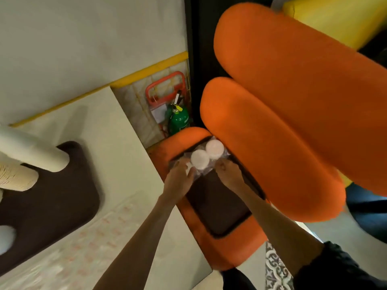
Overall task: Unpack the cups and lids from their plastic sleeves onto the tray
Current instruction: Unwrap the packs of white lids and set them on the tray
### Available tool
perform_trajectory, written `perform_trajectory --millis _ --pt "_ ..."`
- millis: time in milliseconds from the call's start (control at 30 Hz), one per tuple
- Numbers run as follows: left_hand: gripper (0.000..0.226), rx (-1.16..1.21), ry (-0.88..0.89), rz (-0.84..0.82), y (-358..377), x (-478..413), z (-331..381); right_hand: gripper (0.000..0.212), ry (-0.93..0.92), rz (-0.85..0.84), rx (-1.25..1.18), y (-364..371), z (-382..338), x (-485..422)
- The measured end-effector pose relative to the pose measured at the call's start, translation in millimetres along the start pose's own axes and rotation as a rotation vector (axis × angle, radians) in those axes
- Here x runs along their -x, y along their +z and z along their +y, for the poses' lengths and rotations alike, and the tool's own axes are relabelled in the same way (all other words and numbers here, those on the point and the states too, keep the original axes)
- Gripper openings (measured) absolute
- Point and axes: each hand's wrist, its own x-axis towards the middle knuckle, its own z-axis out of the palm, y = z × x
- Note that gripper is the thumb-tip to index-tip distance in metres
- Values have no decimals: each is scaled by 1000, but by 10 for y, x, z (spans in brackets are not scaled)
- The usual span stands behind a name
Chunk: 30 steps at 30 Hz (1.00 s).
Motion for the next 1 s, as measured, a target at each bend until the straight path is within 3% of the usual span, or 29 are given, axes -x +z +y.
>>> perform_trajectory --millis 200,300,500,600,800,1000 --pt "48 -41 -78 -134 362 -508 21 25 69 -101 -134 72 374 -410" --pt "48 -46 -159 -176 616 -905 -79 25 188 -121 -285 242 637 -740" --pt "52 -192 -186 -215 1066 -1572 -613 60 535 -146 -602 789 1019 -1287" --pt "56 -292 -144 -202 1256 -1824 -786 72 623 -127 -717 1027 1137 -1491" --pt "55 -262 -112 -140 1601 -2201 -1003 87 696 -56 -971 1440 1261 -1821" --pt "56 -442 -93 -242 1776 -2439 -1088 66 651 38 -1087 1564 1230 -1998"
